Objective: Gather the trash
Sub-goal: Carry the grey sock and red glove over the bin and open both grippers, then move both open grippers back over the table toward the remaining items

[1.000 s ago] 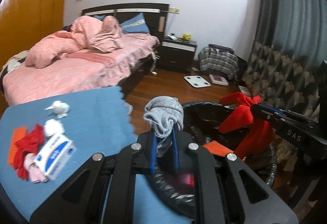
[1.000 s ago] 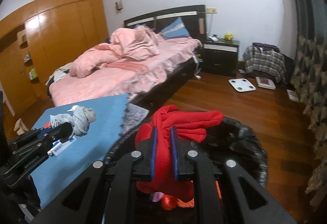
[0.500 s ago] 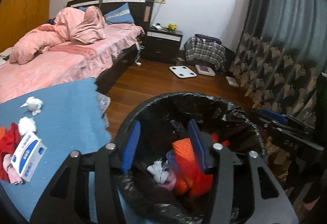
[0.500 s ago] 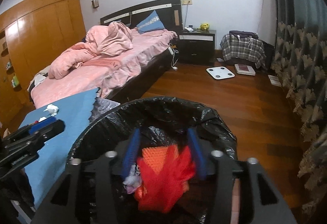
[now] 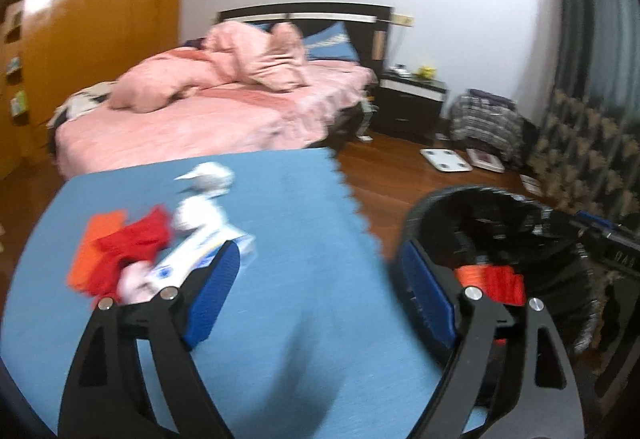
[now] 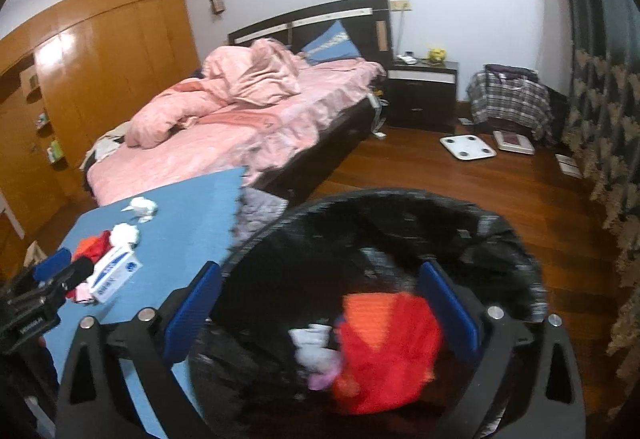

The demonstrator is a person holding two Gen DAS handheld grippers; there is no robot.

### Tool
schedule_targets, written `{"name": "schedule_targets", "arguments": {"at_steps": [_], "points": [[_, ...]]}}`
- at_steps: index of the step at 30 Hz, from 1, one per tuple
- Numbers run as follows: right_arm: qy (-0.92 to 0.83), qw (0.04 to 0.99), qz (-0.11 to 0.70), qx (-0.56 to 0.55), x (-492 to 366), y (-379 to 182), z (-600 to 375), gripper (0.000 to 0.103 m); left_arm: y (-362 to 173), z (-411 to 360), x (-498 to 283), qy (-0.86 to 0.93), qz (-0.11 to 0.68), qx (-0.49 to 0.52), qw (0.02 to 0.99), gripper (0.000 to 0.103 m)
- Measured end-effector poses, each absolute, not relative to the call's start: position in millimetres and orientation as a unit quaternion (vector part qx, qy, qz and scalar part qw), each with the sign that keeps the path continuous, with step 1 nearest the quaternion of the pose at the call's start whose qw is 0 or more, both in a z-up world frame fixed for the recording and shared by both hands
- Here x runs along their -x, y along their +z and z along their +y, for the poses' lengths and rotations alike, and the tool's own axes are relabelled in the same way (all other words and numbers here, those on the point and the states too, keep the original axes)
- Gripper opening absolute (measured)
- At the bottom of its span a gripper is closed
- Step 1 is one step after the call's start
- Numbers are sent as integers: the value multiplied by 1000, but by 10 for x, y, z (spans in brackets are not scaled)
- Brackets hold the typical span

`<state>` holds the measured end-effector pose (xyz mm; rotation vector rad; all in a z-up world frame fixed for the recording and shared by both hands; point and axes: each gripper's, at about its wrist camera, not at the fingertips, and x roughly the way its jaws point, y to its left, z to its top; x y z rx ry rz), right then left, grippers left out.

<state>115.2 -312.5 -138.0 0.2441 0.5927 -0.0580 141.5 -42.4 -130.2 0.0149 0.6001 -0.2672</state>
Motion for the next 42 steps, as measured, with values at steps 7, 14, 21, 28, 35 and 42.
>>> {"name": "schedule_targets", "arguments": {"at_steps": [7, 14, 21, 28, 35, 42], "points": [[47, 950, 293, -102, -1489, -1406, -2189, 97, -1567, 461, -1439, -31, 325, -1, 945, 74], [101, 942, 314, -66, -1762, -1608, -1372, 97, -1739, 1064, -1460, 24, 346, 18, 938, 70], [134, 928, 347, -35, -1960, -1855, -792, 97, -1873, 1415, -1491, 55, 360, 33, 931, 70], [152, 919, 363, -7, -2069, -1994, -462, 97, -1962, 1554, -1548, 65, 374, 52, 924, 70], [139, 911, 389, 6, -2148, -2145, -391, 97, -1992, 1548, -1542, 68, 376, 55, 923, 70], [129, 908, 398, 7, -2168, -2177, -415, 97, -2010, 1513, -1554, 69, 378, 47, 922, 68]]}}
